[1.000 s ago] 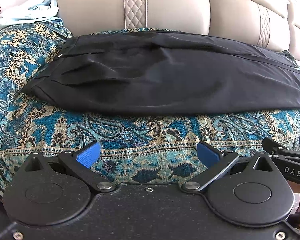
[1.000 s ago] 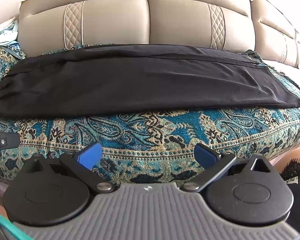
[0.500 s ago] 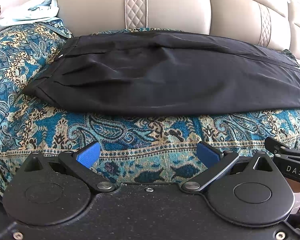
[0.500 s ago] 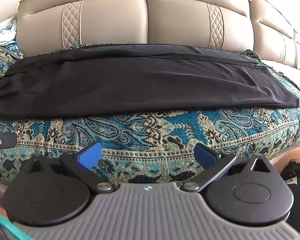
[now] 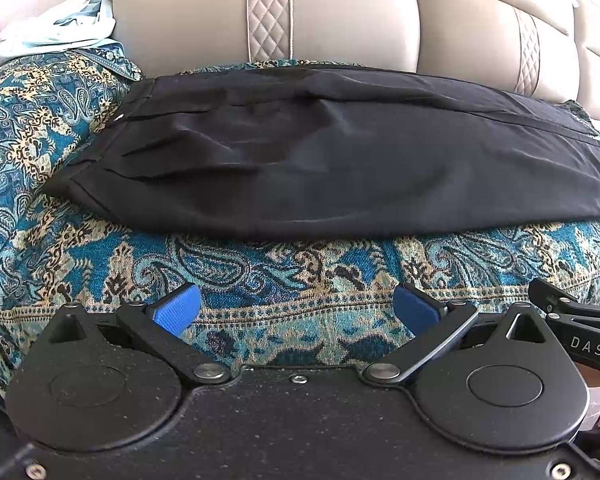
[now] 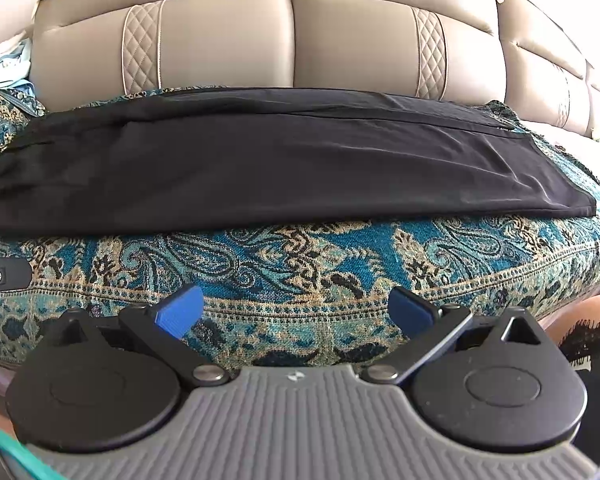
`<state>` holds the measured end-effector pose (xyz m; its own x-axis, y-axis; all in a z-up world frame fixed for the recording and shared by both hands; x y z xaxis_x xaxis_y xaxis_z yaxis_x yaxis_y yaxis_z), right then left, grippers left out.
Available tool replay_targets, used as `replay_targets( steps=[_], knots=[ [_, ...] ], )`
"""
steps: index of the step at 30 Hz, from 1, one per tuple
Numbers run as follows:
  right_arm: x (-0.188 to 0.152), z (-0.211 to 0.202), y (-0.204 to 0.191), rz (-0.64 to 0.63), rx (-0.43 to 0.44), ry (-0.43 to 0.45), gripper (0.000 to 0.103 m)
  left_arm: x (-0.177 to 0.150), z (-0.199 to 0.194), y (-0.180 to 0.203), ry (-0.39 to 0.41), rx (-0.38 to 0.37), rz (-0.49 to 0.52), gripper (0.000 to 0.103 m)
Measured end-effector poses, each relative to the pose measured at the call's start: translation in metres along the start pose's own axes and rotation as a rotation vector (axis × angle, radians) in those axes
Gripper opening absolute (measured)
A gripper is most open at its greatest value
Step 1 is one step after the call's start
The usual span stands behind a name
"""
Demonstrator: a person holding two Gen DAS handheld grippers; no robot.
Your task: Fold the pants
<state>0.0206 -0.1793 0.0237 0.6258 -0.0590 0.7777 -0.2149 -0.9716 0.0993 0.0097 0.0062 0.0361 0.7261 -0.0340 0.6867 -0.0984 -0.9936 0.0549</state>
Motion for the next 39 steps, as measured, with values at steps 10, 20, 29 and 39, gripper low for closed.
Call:
replay_targets(
  steps=[10, 20, 29, 39],
  knots=[
    [0.000, 0.001, 0.000, -0.003, -0.002, 0.000, 0.103, 0.000, 0.000, -0.001, 0.001, 0.001, 0.000, 0.103],
    [0.003, 0.003, 0.000, -0.019, 0.000, 0.011, 0.103, 0.010, 0.002, -0.004, 0.002, 0.003, 0.016, 0.103],
    [0.052, 0.023, 0.017, 0.035, 0.041, 0.037, 0.103, 0.085, 0.015, -0.022, 0.064, 0.059, 0.051, 0.103],
    [0.145, 0.085, 0.048, 0.120, 0.019, 0.036, 0.103, 0.217, 0.074, -0.077, 0.101, 0.190, -0.050, 0.103]
  ],
)
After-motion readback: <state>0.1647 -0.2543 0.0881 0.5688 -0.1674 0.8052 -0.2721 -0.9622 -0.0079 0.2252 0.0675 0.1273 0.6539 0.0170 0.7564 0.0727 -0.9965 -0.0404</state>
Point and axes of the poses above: each gripper's, at about its wrist camera, not at the fingertips, and z roughly the way its jaws point, y to its right, x to its top, the point moved 2 cm from there along z, roughly the way its jaws point, and after that the axes turned 5 degrees about -x, right-handed, at the moved point
